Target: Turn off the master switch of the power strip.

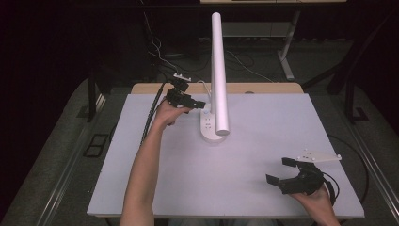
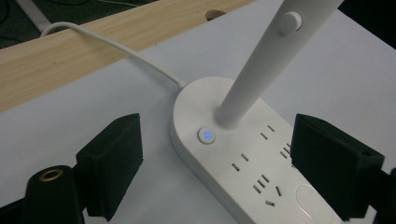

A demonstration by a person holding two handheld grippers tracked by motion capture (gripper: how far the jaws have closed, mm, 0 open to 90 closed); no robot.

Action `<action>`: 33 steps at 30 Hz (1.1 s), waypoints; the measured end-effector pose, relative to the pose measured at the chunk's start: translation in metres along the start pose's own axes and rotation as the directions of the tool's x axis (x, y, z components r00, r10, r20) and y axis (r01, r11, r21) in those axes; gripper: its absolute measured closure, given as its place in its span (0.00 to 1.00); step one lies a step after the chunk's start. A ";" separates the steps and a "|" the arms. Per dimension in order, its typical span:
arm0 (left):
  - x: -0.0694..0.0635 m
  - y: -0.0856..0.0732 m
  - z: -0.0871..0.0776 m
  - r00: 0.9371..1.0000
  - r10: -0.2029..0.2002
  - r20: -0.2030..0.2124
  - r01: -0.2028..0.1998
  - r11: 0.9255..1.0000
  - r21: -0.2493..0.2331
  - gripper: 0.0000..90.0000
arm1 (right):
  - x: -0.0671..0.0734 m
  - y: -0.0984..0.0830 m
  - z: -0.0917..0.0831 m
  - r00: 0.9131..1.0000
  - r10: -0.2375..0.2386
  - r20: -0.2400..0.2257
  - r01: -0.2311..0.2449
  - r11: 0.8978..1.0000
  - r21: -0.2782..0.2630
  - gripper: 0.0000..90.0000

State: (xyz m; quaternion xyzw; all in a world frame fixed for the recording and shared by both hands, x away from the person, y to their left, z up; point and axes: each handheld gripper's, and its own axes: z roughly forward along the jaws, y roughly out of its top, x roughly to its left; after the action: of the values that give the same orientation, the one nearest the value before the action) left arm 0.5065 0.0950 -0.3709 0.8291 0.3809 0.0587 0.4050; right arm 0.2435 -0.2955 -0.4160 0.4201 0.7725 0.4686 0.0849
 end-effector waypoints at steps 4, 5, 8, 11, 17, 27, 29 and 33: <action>0.000 -0.001 0.005 1.000 -0.010 -0.007 0.010 1.000 -0.004 0.22 | -0.001 0.000 -0.001 1.000 0.002 0.001 -0.002 1.000 0.001 0.00; 0.001 -0.002 0.006 1.000 -0.007 -0.003 0.007 1.000 -0.003 0.23 | -0.001 0.000 0.000 1.000 0.004 0.001 -0.004 1.000 0.002 0.00; 0.001 -0.003 0.011 1.000 -0.019 0.000 0.019 1.000 -0.001 0.29 | -0.001 0.000 0.000 1.000 0.003 0.001 -0.003 1.000 0.000 0.00; 0.002 -0.004 0.015 1.000 -0.007 0.004 0.007 1.000 0.021 0.34 | -0.001 0.000 0.000 1.000 0.002 0.001 -0.002 1.000 0.000 0.00; 0.001 -0.007 0.024 1.000 -0.014 -0.006 0.014 0.999 0.030 0.47 | -0.001 0.000 0.000 1.000 0.004 0.001 -0.004 1.000 0.000 0.00; -0.002 -0.011 0.038 0.999 -0.033 0.009 0.033 0.999 0.034 0.69 | -0.002 -0.001 0.001 1.000 -0.001 0.001 0.001 1.000 0.001 0.00; -0.002 -0.012 0.041 0.998 -0.053 0.019 0.053 0.998 0.021 0.75 | -0.001 -0.001 0.001 1.000 -0.001 0.000 0.001 1.000 0.002 0.00; 0.000 -0.013 0.043 0.998 -0.064 0.021 0.063 0.998 0.022 0.88 | -0.001 -0.001 0.001 1.000 0.001 -0.002 -0.001 1.000 0.006 0.00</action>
State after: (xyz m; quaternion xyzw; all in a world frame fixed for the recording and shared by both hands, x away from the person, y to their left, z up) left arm 0.5165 0.0728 -0.4087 0.8215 0.4033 0.0329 0.4017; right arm 0.2441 -0.2958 -0.4172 0.4200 0.7740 0.4666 0.0825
